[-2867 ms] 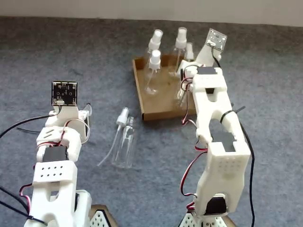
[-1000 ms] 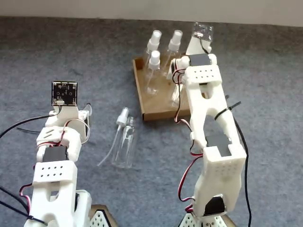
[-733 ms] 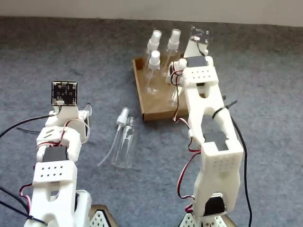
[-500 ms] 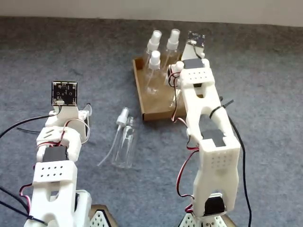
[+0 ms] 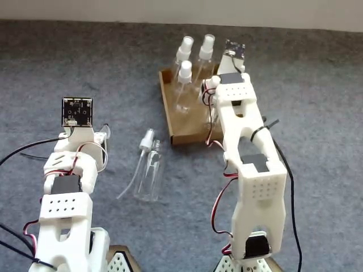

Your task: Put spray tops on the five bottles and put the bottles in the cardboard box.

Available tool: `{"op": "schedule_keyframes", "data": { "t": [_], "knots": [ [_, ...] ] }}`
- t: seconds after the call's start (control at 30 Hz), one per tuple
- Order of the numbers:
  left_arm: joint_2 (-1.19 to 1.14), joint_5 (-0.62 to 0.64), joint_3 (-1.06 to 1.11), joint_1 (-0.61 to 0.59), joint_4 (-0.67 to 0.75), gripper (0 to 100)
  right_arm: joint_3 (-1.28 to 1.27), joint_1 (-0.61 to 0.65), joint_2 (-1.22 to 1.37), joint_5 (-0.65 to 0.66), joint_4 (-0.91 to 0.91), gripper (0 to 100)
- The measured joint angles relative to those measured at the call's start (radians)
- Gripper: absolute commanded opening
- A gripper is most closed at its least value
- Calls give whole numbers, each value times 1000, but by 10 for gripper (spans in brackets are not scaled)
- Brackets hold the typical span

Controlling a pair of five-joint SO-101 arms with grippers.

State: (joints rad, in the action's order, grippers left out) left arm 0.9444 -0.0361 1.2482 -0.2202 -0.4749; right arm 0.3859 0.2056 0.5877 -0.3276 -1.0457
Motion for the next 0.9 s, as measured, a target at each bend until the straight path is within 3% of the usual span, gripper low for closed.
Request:
{"op": "schedule_keyframes", "data": {
  "t": [0.9],
  "knots": [
    [0,0,0,0,0,175,129,-98,2,2,6,111]
  ]
}}
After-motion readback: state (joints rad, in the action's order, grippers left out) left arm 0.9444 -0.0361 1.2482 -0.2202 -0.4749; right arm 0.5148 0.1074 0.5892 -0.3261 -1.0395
